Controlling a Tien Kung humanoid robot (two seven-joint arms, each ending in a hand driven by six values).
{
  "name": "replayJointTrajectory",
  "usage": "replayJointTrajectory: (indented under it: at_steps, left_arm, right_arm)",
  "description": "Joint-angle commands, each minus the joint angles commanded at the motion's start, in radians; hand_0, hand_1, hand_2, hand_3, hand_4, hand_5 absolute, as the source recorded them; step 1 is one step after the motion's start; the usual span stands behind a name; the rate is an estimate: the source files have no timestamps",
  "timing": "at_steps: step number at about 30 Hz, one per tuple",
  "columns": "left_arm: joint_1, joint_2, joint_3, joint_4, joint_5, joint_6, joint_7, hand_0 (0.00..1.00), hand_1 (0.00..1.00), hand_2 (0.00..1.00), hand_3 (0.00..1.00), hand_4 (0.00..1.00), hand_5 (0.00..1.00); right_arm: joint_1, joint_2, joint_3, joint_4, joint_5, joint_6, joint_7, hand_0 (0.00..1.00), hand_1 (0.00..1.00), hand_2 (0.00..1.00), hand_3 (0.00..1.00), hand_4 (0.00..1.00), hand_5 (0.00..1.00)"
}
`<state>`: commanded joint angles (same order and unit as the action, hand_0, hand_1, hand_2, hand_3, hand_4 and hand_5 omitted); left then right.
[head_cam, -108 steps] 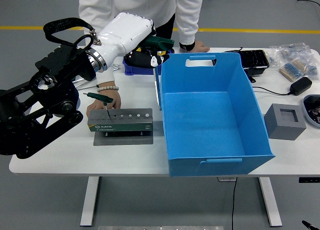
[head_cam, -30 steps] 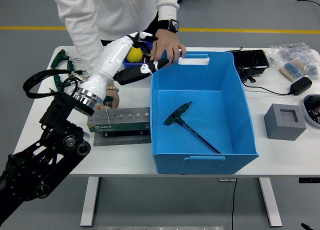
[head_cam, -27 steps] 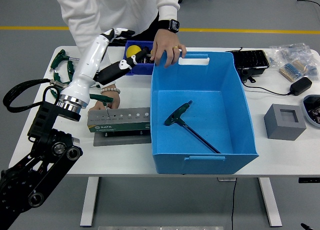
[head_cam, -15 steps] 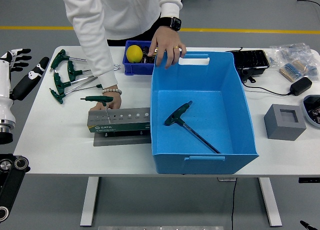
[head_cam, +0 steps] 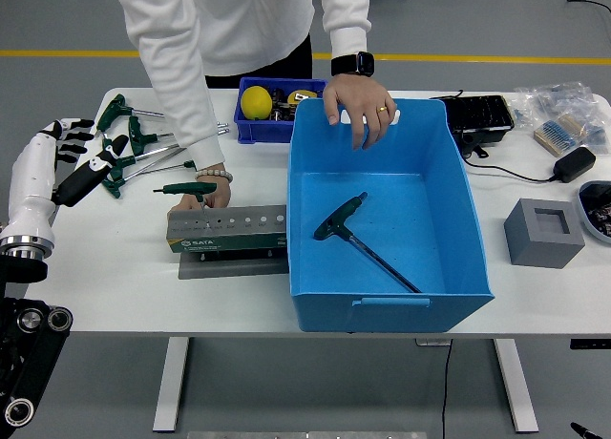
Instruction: Lift tool from toolbox,place it in box,lift tool from toolbox,place it in box
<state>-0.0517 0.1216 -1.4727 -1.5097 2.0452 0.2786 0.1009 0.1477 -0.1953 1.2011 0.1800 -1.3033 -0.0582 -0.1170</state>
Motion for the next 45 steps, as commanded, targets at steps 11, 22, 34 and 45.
replayJointTrajectory:
  at_steps: [11,22,34,45]
  left_arm:
    - [-0.164,0.072,0.215,0.072,0.224,-0.106,-0.068,0.673,0.733,0.764,0.76,0.998,0.591]
    - [-0.202,0.113,0.297,0.098,0.224,-0.154,-0.07,0.702,0.753,0.783,0.763,0.998,0.557]
    - [-0.326,0.221,0.488,0.141,0.224,-0.265,-0.078,0.698,0.621,0.621,0.614,0.998,0.57]
    - [-0.405,0.269,0.584,0.154,0.224,-0.384,-0.031,0.699,0.576,0.552,0.515,0.998,0.597]
  right_arm:
    - [0.012,-0.005,-0.002,0.0,-0.002,0.001,0.004,0.774,0.694,0.731,0.701,0.998,0.784]
    - [0.005,-0.001,-0.014,0.0,0.008,0.002,0.003,0.773,0.695,0.73,0.701,0.992,0.782]
    - [0.012,-0.005,-0.012,0.0,0.005,0.001,0.004,0.773,0.694,0.73,0.703,0.992,0.782]
    - [0.006,-0.002,-0.017,0.0,0.008,0.003,0.003,0.774,0.693,0.73,0.702,0.991,0.782]
